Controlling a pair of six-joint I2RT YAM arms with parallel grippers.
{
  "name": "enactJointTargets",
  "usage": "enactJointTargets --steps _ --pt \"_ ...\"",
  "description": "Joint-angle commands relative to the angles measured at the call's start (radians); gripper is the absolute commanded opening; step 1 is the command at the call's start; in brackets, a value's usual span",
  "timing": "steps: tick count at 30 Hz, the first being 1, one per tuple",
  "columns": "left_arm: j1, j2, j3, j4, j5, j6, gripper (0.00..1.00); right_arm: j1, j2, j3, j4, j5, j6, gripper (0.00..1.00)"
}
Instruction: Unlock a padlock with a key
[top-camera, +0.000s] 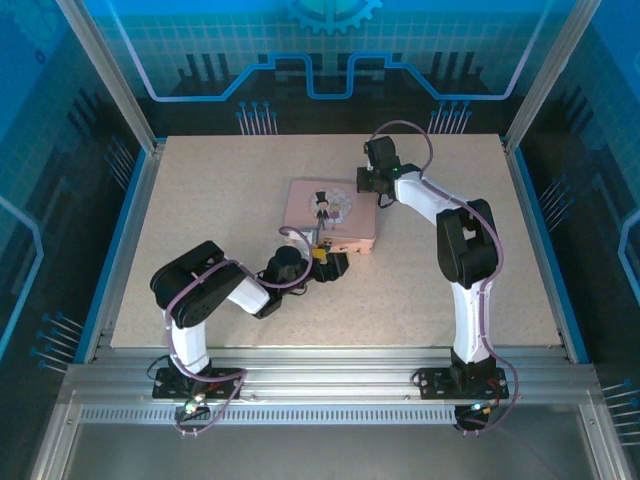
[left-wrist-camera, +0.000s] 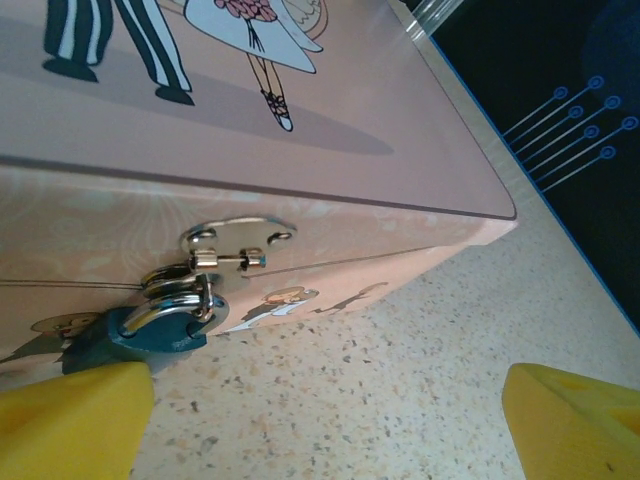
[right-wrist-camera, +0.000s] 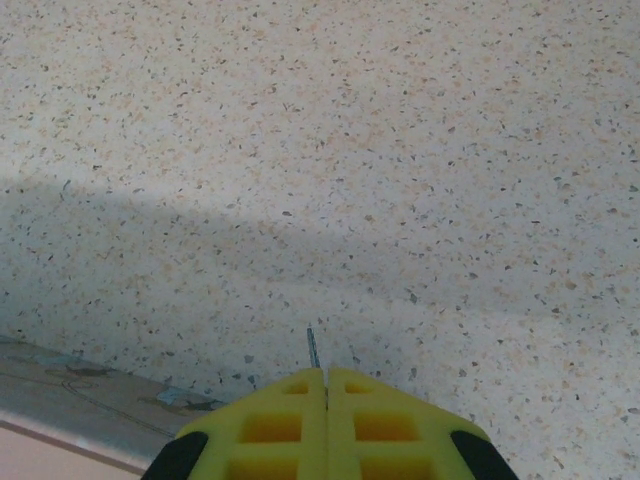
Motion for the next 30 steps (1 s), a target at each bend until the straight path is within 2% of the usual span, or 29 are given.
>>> enactJointTargets --steps 1,9,14,23,30 --pt "0.018 -0.043 -0.020 0.020 -0.060 0.036 0.91 0.030 0.016 -0.036 -0.119 -0.037 0.010 0.00" --pt "0.017 -0.107 -0.082 0.033 -0.044 0.045 0.94 0.039 0.019 -0.038 -0.116 -0.036 0.010 0.00" --pt "0.018 -0.122 -0.075 -0.025 -0.060 0.066 0.97 0.043 0.012 -0.051 -0.103 -0.036 0.016 0.00" --pt "0.016 -0.034 0.006 -0.048 -0.087 0.079 0.98 0.047 0.018 -0.052 -0.095 -0.043 0.021 0.00" --pt "0.011 0.017 0.067 -0.059 -0.046 0.064 0.97 0.055 0.018 -0.074 -0.084 -0.051 0.026 0.00"
